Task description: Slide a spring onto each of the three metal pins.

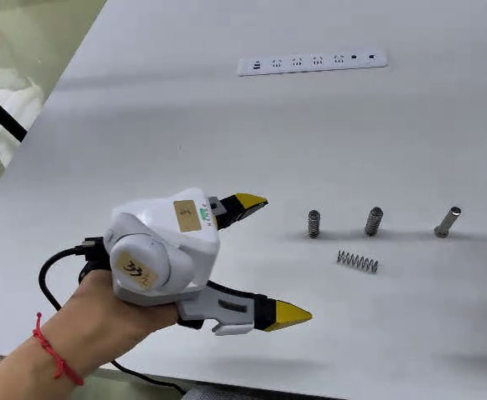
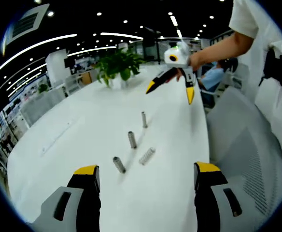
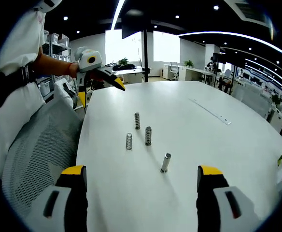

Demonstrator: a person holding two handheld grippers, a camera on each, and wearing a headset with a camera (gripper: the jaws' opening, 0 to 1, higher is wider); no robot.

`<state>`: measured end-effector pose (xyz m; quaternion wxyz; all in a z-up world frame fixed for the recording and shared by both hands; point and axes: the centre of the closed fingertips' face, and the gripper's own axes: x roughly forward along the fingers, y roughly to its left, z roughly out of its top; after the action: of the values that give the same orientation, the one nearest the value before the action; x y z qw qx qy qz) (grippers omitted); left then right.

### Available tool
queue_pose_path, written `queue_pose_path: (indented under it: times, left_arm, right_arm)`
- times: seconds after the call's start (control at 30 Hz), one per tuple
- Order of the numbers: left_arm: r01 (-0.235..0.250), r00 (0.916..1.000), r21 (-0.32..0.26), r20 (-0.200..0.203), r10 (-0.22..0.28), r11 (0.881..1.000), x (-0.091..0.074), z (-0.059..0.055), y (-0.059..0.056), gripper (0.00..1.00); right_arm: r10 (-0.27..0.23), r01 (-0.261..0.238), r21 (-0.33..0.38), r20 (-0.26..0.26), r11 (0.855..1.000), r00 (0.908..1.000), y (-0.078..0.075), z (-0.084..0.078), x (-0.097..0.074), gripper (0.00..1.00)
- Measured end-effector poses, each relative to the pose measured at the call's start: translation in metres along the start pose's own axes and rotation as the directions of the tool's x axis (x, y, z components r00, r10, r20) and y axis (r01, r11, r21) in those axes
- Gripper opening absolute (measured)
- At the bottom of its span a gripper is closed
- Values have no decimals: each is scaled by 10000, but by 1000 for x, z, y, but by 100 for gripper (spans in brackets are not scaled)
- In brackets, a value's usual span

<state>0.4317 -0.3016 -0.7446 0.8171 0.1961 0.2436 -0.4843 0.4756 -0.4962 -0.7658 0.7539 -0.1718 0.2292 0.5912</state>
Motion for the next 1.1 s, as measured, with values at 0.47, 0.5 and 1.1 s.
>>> queue_pose_path:
  times: [0.47, 0.5, 1.1]
  left_arm:
    - [1307, 9802, 959, -1619, -1141, 9868, 70, -6, -18, 52]
    - [1381, 9796, 871, -1589, -1231, 9866, 75, -6, -19, 51]
    - [976, 9423, 829, -3283, -653, 9918, 111, -38, -11, 39]
  right_arm:
    - [-258, 249, 397, 229, 9989, 9994, 1, -22, -15, 93]
    - [-267, 258, 418, 216, 9988, 9994, 2, -23, -15, 92]
    - [-612, 589, 780, 284, 9952, 9977, 1, -32, -28, 89]
